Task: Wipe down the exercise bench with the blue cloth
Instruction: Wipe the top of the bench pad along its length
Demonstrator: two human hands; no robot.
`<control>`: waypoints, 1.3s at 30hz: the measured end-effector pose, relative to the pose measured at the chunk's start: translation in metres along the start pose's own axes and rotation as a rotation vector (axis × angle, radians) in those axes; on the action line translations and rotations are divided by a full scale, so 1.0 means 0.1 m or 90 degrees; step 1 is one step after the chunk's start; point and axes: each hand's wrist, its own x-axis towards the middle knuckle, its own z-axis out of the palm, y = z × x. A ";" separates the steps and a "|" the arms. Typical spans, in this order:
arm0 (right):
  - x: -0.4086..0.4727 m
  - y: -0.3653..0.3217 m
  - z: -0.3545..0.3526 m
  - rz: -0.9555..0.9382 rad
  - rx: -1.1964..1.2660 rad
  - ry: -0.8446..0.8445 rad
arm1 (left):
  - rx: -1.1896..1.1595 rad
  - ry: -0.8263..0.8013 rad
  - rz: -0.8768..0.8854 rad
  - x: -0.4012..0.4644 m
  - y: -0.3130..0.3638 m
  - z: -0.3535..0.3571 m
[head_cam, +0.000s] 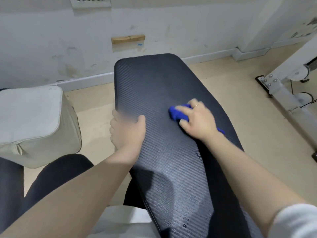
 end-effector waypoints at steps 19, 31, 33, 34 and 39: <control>-0.35 0.09 -0.05 0.197 0.021 -0.004 | 0.246 -0.117 0.474 -0.54 0.21 -0.11; -0.31 0.51 -0.03 0.233 0.035 0.068 | 0.596 -0.201 0.631 -0.61 0.59 0.30; -0.58 0.34 -0.06 0.143 0.050 0.053 | 0.586 -0.211 0.624 -0.61 0.59 0.29; -0.65 0.34 -0.06 0.110 0.067 0.032 | 0.579 -0.217 0.622 -0.61 0.58 0.29; -0.01 0.91 -0.04 0.181 0.056 0.045 | 0.595 -0.187 0.665 -0.62 0.59 0.31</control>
